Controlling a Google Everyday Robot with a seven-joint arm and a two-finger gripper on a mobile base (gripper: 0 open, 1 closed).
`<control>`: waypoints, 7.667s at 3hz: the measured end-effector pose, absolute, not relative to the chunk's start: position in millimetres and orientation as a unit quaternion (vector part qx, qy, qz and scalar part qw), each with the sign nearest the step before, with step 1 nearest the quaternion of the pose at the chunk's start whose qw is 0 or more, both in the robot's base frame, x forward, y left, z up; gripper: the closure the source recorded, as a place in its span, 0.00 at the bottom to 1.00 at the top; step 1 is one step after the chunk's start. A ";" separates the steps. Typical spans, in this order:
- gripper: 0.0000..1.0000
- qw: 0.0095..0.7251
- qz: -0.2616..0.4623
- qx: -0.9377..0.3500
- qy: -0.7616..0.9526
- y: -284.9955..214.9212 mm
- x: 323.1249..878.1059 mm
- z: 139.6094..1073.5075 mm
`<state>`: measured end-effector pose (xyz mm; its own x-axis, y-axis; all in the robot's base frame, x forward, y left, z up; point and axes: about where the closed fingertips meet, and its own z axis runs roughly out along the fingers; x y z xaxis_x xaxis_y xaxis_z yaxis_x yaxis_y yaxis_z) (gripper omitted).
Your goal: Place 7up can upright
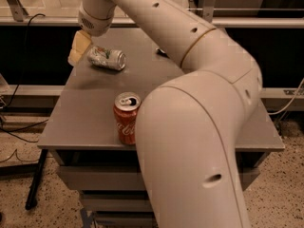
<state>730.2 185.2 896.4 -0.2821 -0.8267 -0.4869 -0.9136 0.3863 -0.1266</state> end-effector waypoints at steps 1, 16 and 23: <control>0.00 0.201 0.058 -0.550 0.809 190.0 736.7 863.6; 1.00 0.566 0.416 -0.504 0.503 28.7 639.9 917.4; 0.00 0.512 0.358 -0.481 0.615 -103.1 631.6 885.9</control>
Offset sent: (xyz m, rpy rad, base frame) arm 0.0221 -0.0158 -0.0685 -0.2442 0.0921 -0.0652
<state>631.6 -103.1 885.9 -0.0138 -0.2249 -0.9743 -0.9583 0.2811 -0.0513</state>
